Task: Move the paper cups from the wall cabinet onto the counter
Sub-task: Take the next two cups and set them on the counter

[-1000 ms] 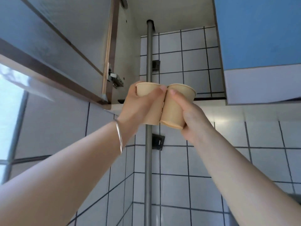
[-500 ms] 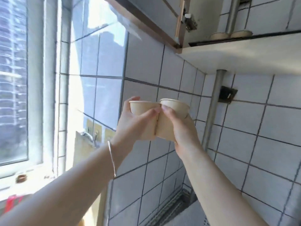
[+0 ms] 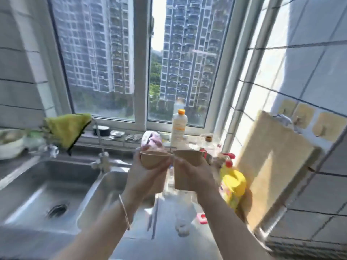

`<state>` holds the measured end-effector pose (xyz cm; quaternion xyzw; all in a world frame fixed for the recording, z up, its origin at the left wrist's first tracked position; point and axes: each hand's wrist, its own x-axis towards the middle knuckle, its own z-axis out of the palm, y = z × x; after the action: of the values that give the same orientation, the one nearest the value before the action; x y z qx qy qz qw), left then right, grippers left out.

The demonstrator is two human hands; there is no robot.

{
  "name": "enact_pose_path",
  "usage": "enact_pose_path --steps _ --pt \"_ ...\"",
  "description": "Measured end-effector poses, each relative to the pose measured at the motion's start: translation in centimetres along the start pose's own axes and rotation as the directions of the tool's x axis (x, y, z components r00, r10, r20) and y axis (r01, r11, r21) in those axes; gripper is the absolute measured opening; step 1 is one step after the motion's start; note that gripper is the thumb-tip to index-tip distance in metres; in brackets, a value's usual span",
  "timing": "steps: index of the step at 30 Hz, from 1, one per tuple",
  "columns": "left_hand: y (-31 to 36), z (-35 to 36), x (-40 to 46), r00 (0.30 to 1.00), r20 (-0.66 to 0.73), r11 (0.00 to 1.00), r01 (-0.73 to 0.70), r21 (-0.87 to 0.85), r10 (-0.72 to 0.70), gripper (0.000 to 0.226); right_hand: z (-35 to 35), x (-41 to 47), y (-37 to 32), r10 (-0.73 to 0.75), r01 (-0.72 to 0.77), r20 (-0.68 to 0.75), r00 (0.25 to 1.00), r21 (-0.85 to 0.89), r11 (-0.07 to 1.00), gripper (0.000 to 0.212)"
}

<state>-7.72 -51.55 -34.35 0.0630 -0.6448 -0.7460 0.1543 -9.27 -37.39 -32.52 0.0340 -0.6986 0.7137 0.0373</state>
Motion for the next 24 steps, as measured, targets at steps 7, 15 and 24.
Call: enact_pose_path --steps 7,15,24 --pt "-0.7 -25.5 -2.0 0.918 -0.397 1.0 0.006 0.0 -0.005 0.07 25.0 -5.3 6.1 0.288 -0.323 0.369 0.884 0.035 0.946 0.037" --pt "0.0 -48.8 -8.3 0.646 -0.763 1.0 -0.004 0.012 0.012 0.052 47.9 -14.7 10.3 0.413 -0.44 0.603 0.682 -0.114 0.891 0.047" --pt "0.4 -65.3 -11.8 0.335 -0.941 0.999 -0.003 0.035 0.034 0.057 67.1 -20.1 13.4 0.407 -0.297 0.772 0.487 -0.292 0.909 0.048"
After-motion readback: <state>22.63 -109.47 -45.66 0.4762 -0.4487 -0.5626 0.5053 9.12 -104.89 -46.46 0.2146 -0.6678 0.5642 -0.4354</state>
